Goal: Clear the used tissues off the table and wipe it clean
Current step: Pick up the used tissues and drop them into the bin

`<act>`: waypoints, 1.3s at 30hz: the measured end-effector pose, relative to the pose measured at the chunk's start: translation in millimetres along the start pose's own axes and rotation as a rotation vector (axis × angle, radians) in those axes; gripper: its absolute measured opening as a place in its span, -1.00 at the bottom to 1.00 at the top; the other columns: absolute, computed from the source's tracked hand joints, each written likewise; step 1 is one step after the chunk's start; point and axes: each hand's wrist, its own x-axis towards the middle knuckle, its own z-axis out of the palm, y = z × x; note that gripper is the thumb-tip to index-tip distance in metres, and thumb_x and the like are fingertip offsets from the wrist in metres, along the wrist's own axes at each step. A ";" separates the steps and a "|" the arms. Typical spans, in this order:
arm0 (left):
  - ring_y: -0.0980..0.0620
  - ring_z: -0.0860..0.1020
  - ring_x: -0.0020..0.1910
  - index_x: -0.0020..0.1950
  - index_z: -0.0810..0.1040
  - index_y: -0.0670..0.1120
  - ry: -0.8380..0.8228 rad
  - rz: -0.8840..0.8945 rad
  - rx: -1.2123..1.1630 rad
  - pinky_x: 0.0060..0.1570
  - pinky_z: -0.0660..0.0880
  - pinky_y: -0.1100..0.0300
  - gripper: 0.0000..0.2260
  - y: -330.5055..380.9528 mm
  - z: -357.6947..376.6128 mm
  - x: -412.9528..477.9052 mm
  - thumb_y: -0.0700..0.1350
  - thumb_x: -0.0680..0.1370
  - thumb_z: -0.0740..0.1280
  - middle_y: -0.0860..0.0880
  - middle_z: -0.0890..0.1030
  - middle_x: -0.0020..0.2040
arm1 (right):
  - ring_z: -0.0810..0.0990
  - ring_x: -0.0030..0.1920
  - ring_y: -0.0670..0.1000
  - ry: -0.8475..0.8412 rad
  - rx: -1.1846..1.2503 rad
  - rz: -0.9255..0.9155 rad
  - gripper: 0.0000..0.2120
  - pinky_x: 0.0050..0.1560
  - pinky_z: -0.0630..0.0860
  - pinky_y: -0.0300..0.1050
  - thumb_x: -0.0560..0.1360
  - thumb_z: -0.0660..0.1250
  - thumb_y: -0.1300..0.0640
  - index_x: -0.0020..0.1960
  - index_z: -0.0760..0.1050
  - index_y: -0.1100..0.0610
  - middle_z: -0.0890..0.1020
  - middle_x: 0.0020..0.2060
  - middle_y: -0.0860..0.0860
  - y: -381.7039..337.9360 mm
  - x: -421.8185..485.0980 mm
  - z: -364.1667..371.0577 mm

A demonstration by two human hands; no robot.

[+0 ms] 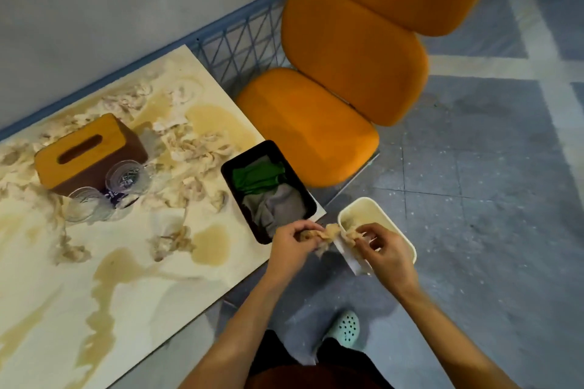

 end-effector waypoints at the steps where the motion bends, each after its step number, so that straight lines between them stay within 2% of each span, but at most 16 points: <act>1: 0.18 0.59 -0.26 -0.19 0.67 0.02 -0.012 -0.001 0.023 -0.18 0.57 0.27 -0.75 -0.3 15.6 3.1 -0.36 0.41 0.44 0.08 0.66 -0.28 | 0.54 -0.33 -0.15 0.013 -0.005 0.030 -0.89 -0.30 0.38 -0.48 0.43 0.48 0.18 -0.05 0.63 0.09 0.60 -0.31 -0.08 14.2 4.1 -7.8; 4: 0.23 0.58 -0.28 -0.19 0.65 0.04 -0.044 -0.017 0.080 -0.20 0.52 0.33 -0.76 -5.9 55.6 17.7 -0.33 0.41 0.44 0.10 0.66 -0.28 | 0.57 -0.32 -0.12 0.000 0.032 0.148 -0.87 -0.31 0.42 -0.46 0.42 0.49 0.20 -0.05 0.63 0.09 0.61 -0.30 -0.06 56.0 12.2 -24.4; 7: 0.20 0.59 -0.27 -0.20 0.64 0.01 -0.074 -0.062 0.107 -0.21 0.56 0.28 -0.79 -24.2 90.2 38.7 -0.32 0.43 0.43 0.07 0.66 -0.26 | 0.63 -0.27 -0.07 -0.036 0.043 0.270 -0.88 -0.27 0.50 -0.28 0.46 0.46 0.17 -0.03 0.62 0.01 0.66 -0.27 -0.02 102.5 13.8 -30.3; 9: 0.21 0.59 -0.26 -0.20 0.63 -0.04 -0.110 -0.089 0.112 -0.22 0.53 0.32 -0.80 -34.4 108.0 55.5 -0.35 0.44 0.40 0.04 0.66 -0.23 | 0.64 -0.27 -0.08 -0.034 0.008 0.306 -0.84 -0.27 0.52 -0.26 0.47 0.43 0.20 -0.02 0.61 -0.03 0.66 -0.26 -0.03 126.9 16.6 -29.4; 12: 0.10 0.60 -0.18 -0.21 0.62 -0.10 -0.137 -0.126 0.083 -0.22 0.50 0.38 -0.79 -58.3 135.8 96.2 -0.40 0.45 0.36 0.03 0.65 -0.22 | 0.64 -0.31 -0.04 -0.041 -0.020 0.378 -0.81 -0.28 0.55 -0.20 0.45 0.43 0.23 -0.07 0.60 -0.06 0.65 -0.28 0.00 163.4 34.9 -19.0; 14: 0.03 0.62 -0.11 -0.22 0.63 -0.07 -0.113 -0.206 0.059 -0.15 0.57 0.30 -0.78 -74.1 144.6 117.2 -0.38 0.47 0.35 0.02 0.65 -0.18 | 0.63 -0.29 0.00 -0.047 0.026 0.443 -0.84 -0.27 0.57 -0.15 0.47 0.42 0.21 -0.12 0.60 -0.06 0.64 -0.26 0.04 177.9 41.2 -6.9; 16: -0.04 0.64 -0.05 -0.22 0.64 -0.04 -0.084 -0.288 -0.017 -0.06 0.62 0.12 -0.77 -95.0 157.2 139.8 -0.35 0.50 0.34 -0.04 0.67 -0.10 | 0.64 -0.26 0.02 -0.036 0.045 0.480 -0.86 -0.21 0.61 -0.09 0.48 0.39 0.20 -0.11 0.59 -0.04 0.62 -0.26 -0.02 192.7 47.2 6.1; 18: 0.01 0.63 -0.09 -0.13 0.62 -0.08 -0.088 -0.347 -0.111 -0.15 0.62 0.19 -0.81 -107.5 169.4 158.0 -0.33 0.55 0.30 -0.12 0.65 0.03 | 0.65 -0.22 -0.01 -0.047 0.039 0.519 -0.89 -0.15 0.64 -0.08 0.50 0.37 0.20 -0.03 0.60 0.01 0.60 -0.24 -0.07 203.0 53.7 16.7; 20: 0.06 0.58 -0.07 0.07 0.59 -0.09 -0.143 -0.421 -0.188 -0.16 0.57 0.25 -0.85 -114.2 179.1 168.9 -0.28 0.58 0.29 -0.14 0.59 0.16 | 0.66 -0.20 -0.01 -0.053 0.041 0.553 -0.88 -0.13 0.66 -0.07 0.51 0.36 0.19 0.03 0.61 0.07 0.62 -0.18 -0.03 211.0 60.0 23.3; 23: 0.03 0.50 0.12 0.37 0.44 -0.13 -0.184 -0.493 -0.235 0.09 0.51 0.12 -0.66 -121.3 185.8 167.1 -0.27 0.59 0.27 -0.06 0.50 0.21 | 0.67 -0.21 0.02 -0.051 0.032 0.579 -0.86 -0.18 0.67 -0.02 0.51 0.36 0.20 0.06 0.61 0.12 0.62 -0.17 0.02 225.9 62.7 29.2; 25: 0.03 0.46 0.18 0.40 0.41 -0.15 -0.146 -0.503 -0.251 0.20 0.45 0.05 -0.64 -124.7 184.5 161.2 -0.29 0.60 0.26 -0.05 0.47 0.20 | 0.68 -0.24 0.03 -0.049 0.036 0.592 -0.86 -0.22 0.67 0.02 0.50 0.36 0.22 0.05 0.60 0.12 0.62 -0.22 0.02 234.9 64.6 30.4; 27: 0.02 0.49 0.15 0.31 0.49 -0.14 -0.135 -0.499 -0.229 0.12 0.49 0.06 -0.71 -130.0 180.6 154.2 -0.30 0.59 0.25 -0.07 0.51 0.17 | 0.68 -0.26 0.00 -0.050 0.029 0.605 -0.88 -0.21 0.67 0.03 0.51 0.35 0.24 0.03 0.59 0.12 0.62 -0.26 0.00 240.5 66.4 30.1; 29: 0.03 0.55 0.03 0.14 0.56 -0.11 -0.129 -0.502 -0.182 -0.04 0.53 0.11 -0.82 -134.8 175.3 146.1 -0.29 0.59 0.26 -0.09 0.58 0.11 | 0.68 -0.27 -0.02 -0.058 0.032 0.608 -0.89 -0.20 0.66 0.02 0.51 0.34 0.24 0.02 0.59 0.12 0.64 -0.26 0.02 245.6 68.1 31.2; 32: 0.05 0.58 -0.14 -0.07 0.56 -0.08 -0.127 -0.509 -0.140 -0.21 0.50 0.18 -0.85 -136.8 171.4 134.3 -0.27 0.59 0.26 -0.08 0.63 -0.04 | 0.68 -0.21 0.02 -0.054 0.019 0.584 -0.85 -0.15 0.65 0.09 0.53 0.34 0.15 0.09 0.57 0.09 0.66 -0.14 0.07 246.5 72.7 29.1; 36: 0.15 0.59 -0.32 -0.08 0.56 -0.11 -0.106 -0.500 -0.109 -0.39 0.45 0.31 -0.84 -130.6 163.6 121.8 -0.31 0.58 0.24 -0.04 0.65 -0.15 | 0.66 -0.12 0.07 -0.099 0.029 0.549 -0.68 -0.03 0.62 0.14 0.57 0.28 0.02 0.27 0.50 0.11 0.65 -0.05 0.06 227.1 78.2 23.9; 39: 0.21 0.56 -0.41 -0.07 0.56 -0.11 -0.101 -0.473 -0.143 -0.46 0.41 0.36 -0.83 -119.2 166.4 112.3 -0.32 0.58 0.23 -0.03 0.65 -0.20 | 0.65 -0.10 0.04 -0.134 -0.032 0.506 -0.74 -0.01 0.61 0.09 0.57 0.28 0.02 0.19 0.56 0.11 0.64 -0.04 0.02 210.6 76.3 8.9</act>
